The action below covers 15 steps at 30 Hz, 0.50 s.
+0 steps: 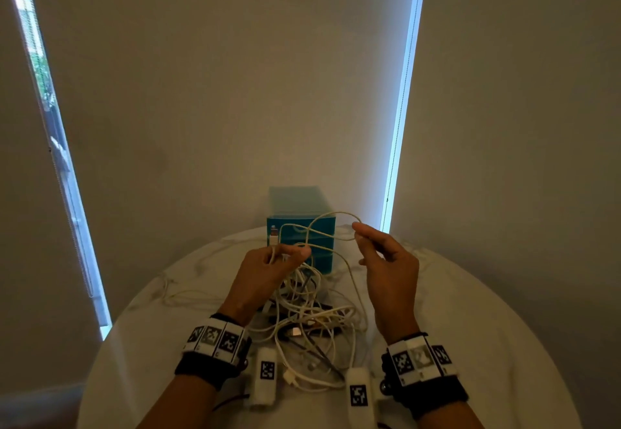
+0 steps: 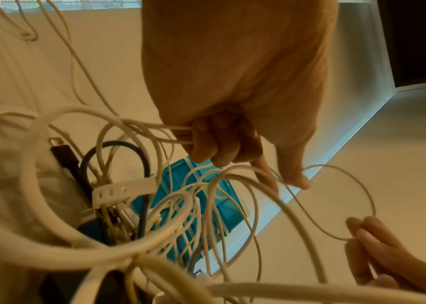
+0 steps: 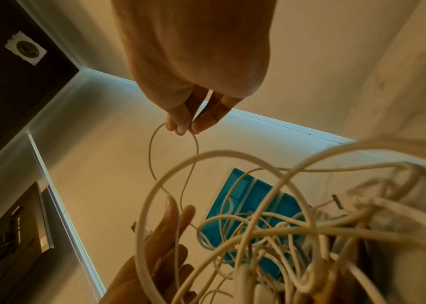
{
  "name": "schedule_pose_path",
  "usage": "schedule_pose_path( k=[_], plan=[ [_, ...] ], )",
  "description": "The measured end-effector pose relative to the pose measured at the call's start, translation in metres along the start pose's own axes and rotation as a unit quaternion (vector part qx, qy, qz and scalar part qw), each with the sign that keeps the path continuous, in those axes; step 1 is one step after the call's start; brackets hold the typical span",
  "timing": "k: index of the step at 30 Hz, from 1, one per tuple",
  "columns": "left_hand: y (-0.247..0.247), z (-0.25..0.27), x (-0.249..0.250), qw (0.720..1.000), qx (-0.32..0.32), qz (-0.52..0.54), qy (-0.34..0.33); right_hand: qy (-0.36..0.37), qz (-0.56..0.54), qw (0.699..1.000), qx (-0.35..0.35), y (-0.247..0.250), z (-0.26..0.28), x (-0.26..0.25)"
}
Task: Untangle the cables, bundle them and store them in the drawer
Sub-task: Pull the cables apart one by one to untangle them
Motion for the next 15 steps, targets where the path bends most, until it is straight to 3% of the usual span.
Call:
schedule_pose_path(
  k=[2, 5, 8, 11, 15],
  plan=[
    [0.001, 0.0, 0.001, 1.0, 0.007, -0.008, -0.017, -0.036, 0.014, 0.999, -0.025, -0.002, 0.001, 0.01],
    [0.003, -0.002, 0.007, 0.996, 0.056, 0.063, -0.009, -0.091, 0.06, 0.99, -0.085, -0.01, 0.008, 0.021],
    [0.004, -0.007, 0.01, 0.99, 0.039, 0.134, 0.007, -0.066, 0.131, 0.973, -0.176, -0.023, 0.025, 0.016],
    [0.004, -0.009, 0.015, 0.985, 0.003, 0.171, 0.004, -0.044, 0.177, 0.934, -0.306, -0.035, 0.044, 0.012],
    [0.011, -0.012, 0.015, 0.98, 0.016, 0.196, 0.011, -0.02, 0.187, 0.934, -0.305, -0.035, 0.045, 0.011]
  ],
)
Point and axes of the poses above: each hand's wrist, its own z-axis away from the middle knuckle, its own y-axis out of the back of the hand, x = y × z, the point moved 3 cm from there along -z, towards the middle knuckle, and after that the axes turned 14 degrees about x, right-handed, at the moved point
